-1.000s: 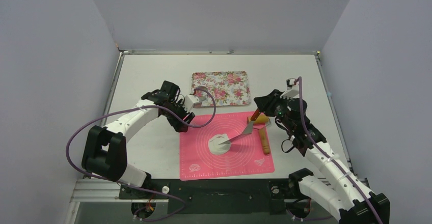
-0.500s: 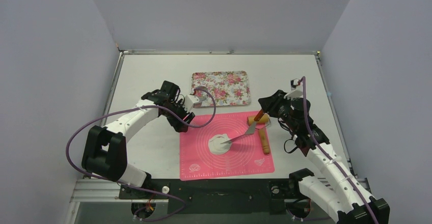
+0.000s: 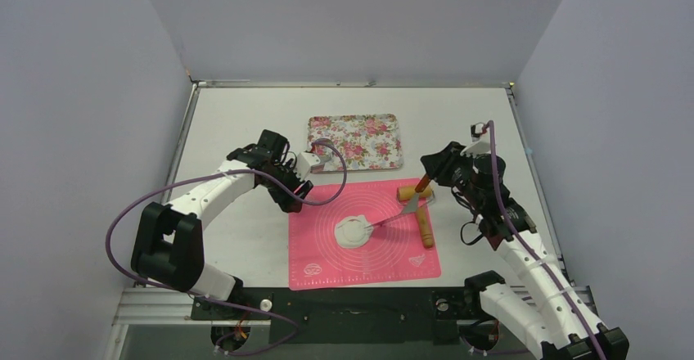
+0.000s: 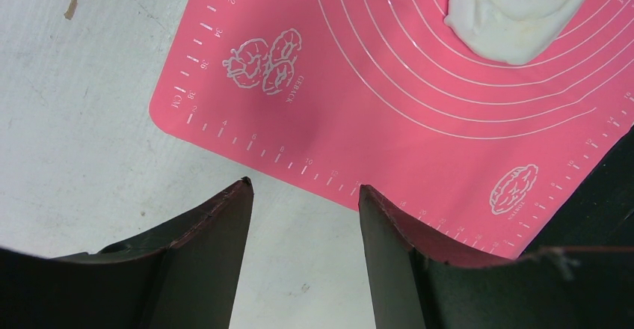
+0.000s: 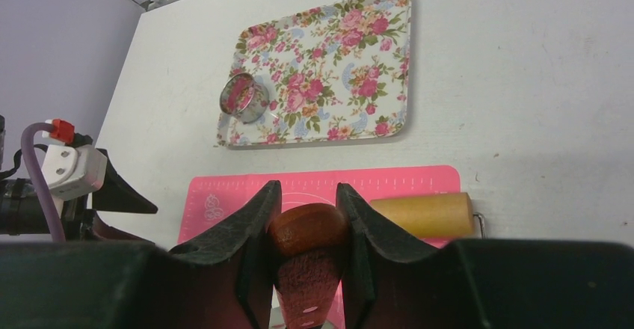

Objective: Roll out the dumpling wrappers from the dough
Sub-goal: Place the spatula on the plate.

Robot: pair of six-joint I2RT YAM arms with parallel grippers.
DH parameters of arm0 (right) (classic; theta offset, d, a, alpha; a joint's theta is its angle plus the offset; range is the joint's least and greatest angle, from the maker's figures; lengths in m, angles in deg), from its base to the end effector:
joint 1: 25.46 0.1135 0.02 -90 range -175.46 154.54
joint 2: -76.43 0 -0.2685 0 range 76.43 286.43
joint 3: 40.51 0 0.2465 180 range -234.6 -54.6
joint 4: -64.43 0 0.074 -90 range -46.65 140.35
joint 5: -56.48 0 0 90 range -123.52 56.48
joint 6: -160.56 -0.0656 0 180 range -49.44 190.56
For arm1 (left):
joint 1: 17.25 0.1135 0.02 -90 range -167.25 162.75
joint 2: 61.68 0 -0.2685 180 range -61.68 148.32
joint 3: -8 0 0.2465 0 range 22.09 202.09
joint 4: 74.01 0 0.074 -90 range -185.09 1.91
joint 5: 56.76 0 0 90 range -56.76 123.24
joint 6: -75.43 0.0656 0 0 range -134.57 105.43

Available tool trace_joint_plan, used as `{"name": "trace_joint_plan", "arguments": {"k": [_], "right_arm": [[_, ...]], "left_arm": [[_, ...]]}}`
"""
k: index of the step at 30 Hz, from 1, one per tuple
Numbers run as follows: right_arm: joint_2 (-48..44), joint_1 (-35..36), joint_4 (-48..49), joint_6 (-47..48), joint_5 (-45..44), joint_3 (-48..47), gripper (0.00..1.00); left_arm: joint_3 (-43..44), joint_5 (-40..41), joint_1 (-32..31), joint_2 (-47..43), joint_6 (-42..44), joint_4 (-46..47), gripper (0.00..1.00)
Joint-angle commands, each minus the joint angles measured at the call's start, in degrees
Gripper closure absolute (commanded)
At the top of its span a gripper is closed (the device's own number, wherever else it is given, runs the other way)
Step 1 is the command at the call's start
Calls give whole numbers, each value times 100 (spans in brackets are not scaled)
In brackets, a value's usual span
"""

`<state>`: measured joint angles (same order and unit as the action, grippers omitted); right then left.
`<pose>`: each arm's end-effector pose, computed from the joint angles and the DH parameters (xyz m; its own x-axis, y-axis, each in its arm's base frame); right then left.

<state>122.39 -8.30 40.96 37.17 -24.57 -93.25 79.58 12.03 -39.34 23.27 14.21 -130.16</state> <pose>0.1987 0.0720 0.2958 -0.4679 0.4245 -0.7752 -0.2112 0.7980 0.5645 0.2537 -0.1286 0.1973 -0.5355 0.7017 -0.4698 0.8280 0.5458 -0.1286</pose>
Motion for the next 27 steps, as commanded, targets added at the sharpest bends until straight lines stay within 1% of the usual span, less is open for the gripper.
{"name": "trace_joint_plan", "arguments": {"k": [1,7,11,14,15,18,20,21,22,23,24,25,26,27], "right_arm": [[54,-74,176,411,-366,-426,100],[396,-60,581,276,-85,-917,100],[500,-15,820,280,-31,-996,100],[555,18,884,256,-54,-980,100],[606,37,986,228,-56,-983,100],[727,100,1399,2,-67,-993,100],[794,157,1652,-200,-193,-1040,100],[820,228,1833,-272,-250,-1052,100],[865,275,1935,-381,-382,-1084,100],[899,401,2100,-411,-436,-1105,100],[955,480,2152,-429,-594,-1148,100],[992,665,2200,-439,-674,-1181,100],[1055,753,2229,-471,-813,-1224,100],[1082,935,2298,-589,-933,-1232,100]], "left_arm": [[54,-59,-24,-247,61,-83,48],[124,-154,-26,-260,58,-150,48],[200,-347,-4,-342,62,-213,48],[595,-977,49,-350,112,-508,48],[912,-1142,80,-340,124,-699,48],[1548,-2048,155,-338,38,-824,48],[1885,-2426,148,-402,-300,-451,48],[2052,-2521,111,-436,-695,-245,48],[2115,-2656,88,-510,-912,209,48],[2222,-2715,44,-603,-1402,441,48],[2266,-2814,19,-647,-1665,901,48],[2358,-2869,-20,-695,-2133,1095,48],[2413,-2956,-44,-701,-2373,1407,48],[2529,-2976,-110,-671,-2820,1515,48]]}}
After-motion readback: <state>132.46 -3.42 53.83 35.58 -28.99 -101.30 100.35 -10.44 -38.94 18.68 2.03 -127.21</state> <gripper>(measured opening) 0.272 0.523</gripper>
